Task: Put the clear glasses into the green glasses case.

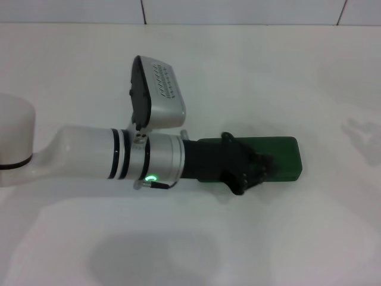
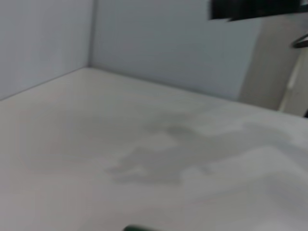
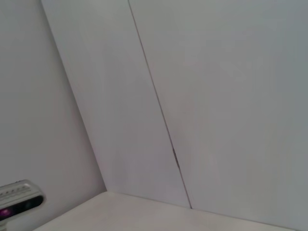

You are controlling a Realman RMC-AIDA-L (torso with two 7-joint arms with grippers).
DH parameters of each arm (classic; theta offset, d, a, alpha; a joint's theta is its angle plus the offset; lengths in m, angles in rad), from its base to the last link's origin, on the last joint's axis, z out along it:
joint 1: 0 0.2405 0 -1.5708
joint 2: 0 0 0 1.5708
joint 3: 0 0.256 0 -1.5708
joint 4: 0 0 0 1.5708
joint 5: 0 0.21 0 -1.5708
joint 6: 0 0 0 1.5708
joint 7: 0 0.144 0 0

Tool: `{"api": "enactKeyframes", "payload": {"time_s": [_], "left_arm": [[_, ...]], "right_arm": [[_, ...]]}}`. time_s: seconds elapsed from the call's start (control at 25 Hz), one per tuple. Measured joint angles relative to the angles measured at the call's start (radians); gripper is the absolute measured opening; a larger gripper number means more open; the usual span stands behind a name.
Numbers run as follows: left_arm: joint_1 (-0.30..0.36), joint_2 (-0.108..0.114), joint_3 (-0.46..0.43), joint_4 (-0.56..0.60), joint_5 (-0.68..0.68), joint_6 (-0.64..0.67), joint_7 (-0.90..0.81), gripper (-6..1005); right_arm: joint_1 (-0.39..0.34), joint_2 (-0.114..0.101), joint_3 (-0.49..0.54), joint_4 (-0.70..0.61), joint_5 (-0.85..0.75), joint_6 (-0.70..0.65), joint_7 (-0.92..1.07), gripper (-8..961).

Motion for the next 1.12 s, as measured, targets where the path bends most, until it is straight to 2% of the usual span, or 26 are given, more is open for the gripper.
{"api": "enactKeyframes", "payload": {"time_s": [0.16,0.28,0.4,0.48,0.52,0.56,0.6,0.72,0.8,0.92,1.12], "left_arm": [[0.01,0.005,0.022,0.045,-0.038,0.071,0.0,184],[0.048,0.015,-0.01,0.126,-0.037,0.166,-0.027,185],[0.122,0.033,-0.105,0.194,-0.029,0.299,-0.025,185],[0.172,0.043,-0.201,0.211,-0.026,0.417,0.0,185],[0.172,0.043,-0.201,0.211,-0.026,0.417,0.0,210],[0.195,0.046,-0.252,0.212,-0.025,0.467,0.01,235],[0.245,0.056,-0.366,0.212,-0.014,0.55,0.004,260],[0.269,0.079,-0.43,0.205,0.011,0.618,-0.038,335],[0.272,0.099,-0.451,0.193,0.021,0.66,-0.069,373],[0.276,0.112,-0.454,0.184,0.026,0.698,-0.087,430],[0.287,0.116,-0.457,0.174,0.059,0.737,-0.087,524]], "right_arm": [[-0.007,-0.001,0.0,0.0,-0.004,-0.004,-0.001,181],[-0.013,-0.004,0.001,0.007,-0.018,-0.025,-0.013,181],[0.0,-0.005,-0.003,0.03,-0.062,-0.067,-0.073,182],[0.007,-0.003,-0.01,0.056,-0.084,-0.104,-0.132,182],[0.009,-0.002,-0.013,0.07,-0.088,-0.119,-0.157,182],[0.011,-0.001,-0.02,0.087,-0.09,-0.135,-0.177,182],[0.014,-0.001,-0.034,0.105,-0.09,-0.152,-0.193,217],[0.031,0.0,-0.112,0.163,-0.092,-0.204,-0.241,324],[0.04,0.005,-0.17,0.191,-0.089,-0.225,-0.274,380],[0.052,0.012,-0.226,0.219,-0.061,-0.23,-0.29,444],[0.073,0.012,-0.255,0.247,-0.027,-0.238,-0.295,550]]}}
